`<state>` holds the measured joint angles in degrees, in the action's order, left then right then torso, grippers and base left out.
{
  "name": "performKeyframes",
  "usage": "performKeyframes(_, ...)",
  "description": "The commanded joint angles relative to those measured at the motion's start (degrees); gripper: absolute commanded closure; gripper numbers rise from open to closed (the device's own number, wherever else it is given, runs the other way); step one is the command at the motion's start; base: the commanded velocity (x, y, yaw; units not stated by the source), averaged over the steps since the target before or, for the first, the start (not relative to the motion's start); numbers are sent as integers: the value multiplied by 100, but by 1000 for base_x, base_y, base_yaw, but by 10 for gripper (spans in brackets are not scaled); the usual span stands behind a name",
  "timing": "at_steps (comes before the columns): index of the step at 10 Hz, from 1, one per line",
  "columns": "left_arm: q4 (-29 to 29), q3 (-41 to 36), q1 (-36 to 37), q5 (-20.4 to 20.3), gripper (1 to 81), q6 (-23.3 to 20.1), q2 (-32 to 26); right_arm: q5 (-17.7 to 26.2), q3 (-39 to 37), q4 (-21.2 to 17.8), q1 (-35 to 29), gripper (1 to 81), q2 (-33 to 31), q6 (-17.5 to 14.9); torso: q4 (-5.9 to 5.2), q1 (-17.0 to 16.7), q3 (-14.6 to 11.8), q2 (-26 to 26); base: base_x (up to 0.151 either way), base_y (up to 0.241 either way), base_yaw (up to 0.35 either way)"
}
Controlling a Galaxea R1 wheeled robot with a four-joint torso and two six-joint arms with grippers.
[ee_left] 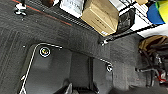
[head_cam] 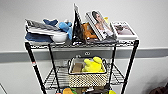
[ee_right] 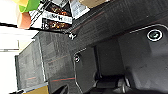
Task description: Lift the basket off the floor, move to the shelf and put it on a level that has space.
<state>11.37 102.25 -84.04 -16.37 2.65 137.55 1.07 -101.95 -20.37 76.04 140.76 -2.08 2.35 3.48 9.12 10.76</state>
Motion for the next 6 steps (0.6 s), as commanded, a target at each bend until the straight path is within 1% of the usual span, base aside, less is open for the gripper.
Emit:
performKeyframes(1,-144,943,50,275,10,-45,658,367,-866,376,3,10,533,-29,0,0,0,0,0,0,0)
performKeyframes(4,-171,1971,-29,336,10,-36,1415,385,-2062,402,197,10,1244,-38,0,-2,0,2,0,0,0)
performKeyframes(6,-162,2554,-73,345,10,-27,1768,394,-2557,429,241,10,1519,-29,0,-2,-2,2,0,0,0)
